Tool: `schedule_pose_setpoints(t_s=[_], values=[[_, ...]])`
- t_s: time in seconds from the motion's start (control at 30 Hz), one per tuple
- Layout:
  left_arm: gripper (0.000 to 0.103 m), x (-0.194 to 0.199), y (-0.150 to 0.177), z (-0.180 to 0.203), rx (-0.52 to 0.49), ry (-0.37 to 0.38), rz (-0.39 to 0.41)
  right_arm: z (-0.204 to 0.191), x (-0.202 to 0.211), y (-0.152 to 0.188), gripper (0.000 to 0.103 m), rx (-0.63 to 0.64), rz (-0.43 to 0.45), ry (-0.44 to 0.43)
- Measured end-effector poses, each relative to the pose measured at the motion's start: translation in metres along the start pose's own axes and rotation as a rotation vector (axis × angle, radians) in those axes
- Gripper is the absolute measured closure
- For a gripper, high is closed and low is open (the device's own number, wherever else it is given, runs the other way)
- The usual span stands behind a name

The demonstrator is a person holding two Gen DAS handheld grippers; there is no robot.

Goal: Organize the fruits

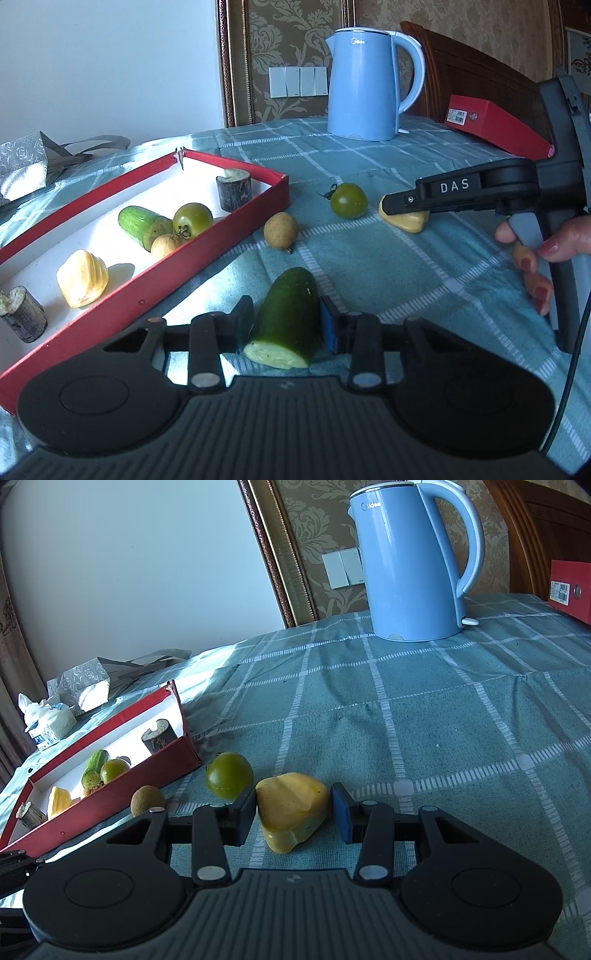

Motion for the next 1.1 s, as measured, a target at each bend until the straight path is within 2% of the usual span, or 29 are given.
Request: schedule_pose_setpoints(t_s=[0.1,0.33,0.47,0.77,0.83,0.87,0.97,1.1], values=[[0.073,0.001,-0.002,-0.003,0.024,-0.009,0.021,0.000,0.000,0.000,0.061,0.000,0.000,0.000],[0.074,0.015,-0.024,-0.028,0.161,0.012,0.123,0.000,0.000,0.000,0.061,-0.001,0.000,-0.001],[0.075,0.018,-0.032,-0.046,0.215,-0.007,0.150,0.000,0.000,0.000,0.061,-0.001,0.000,-0.001],[0.076,0.033,-0.049,-0.093,0.399,0.065,0.200,0.000,0.000,0.000,0.061,-0.001,0.000,-0.001],[0.080,0.039,-0.057,-0.105,0.419,0.054,0.222,0.000,0.000,0.000,0.061,-0.002,0.000,-0.002],[0.092,0.042,-0.059,-0.109,0.422,0.045,0.231,0.000,0.000,0.000,0.061,-0.002,0.000,-0.002],[0.092,0.045,-0.069,-0.127,0.447,-0.004,0.254,0.000,0.000,0.000,0.061,-0.001,0.000,-0.001],[0.092,0.027,-0.064,-0.148,0.476,-0.082,0.199,0.001,0.000,0.000,0.061,-0.002,0.000,-0.002]])
Point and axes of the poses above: each gripper's, at about its wrist camera, not at the fingertips, and x roughly against the way its jaws point, z to its right, y to its underside, the point moved 7 cm from there along -x, roughly the way its jaws point, and after that the axes turned 3 degrees about -z, right-handed, at the moved point
